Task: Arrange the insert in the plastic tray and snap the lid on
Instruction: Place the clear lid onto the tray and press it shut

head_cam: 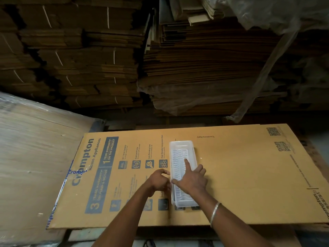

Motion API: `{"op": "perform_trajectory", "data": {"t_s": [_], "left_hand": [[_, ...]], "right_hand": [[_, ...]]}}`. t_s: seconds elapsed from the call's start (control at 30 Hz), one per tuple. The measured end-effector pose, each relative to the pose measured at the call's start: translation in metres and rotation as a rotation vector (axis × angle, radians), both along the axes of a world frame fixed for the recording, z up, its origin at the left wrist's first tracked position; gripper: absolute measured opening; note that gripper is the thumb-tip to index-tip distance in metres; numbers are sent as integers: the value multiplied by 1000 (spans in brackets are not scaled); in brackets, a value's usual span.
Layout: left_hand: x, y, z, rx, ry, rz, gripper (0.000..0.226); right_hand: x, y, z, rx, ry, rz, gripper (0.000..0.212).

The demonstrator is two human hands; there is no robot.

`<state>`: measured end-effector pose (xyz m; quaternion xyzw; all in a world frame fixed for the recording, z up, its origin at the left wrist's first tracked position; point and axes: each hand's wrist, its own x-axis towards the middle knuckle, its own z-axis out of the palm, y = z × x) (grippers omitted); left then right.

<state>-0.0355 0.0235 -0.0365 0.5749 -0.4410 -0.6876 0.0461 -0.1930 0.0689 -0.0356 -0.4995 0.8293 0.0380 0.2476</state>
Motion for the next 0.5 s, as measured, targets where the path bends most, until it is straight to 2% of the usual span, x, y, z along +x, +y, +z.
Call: {"op": "perform_trajectory", "data": {"t_s": [0.23, 0.37, 0.43, 0.5], "left_hand": [[6, 11, 1, 19, -19, -178, 74], [5, 17, -1, -114, -120, -248, 83], [5, 18, -4, -187, -167, -289, 87], [4, 17, -6, -216, -183, -317, 91]], "right_hand": [[18, -7, -1, 26, 43, -16, 117], [19, -4, -3, 28, 73, 11, 118], [14, -4, -4, 23, 63, 40, 108], [6, -5, -2, 33, 60, 101, 89]]}}
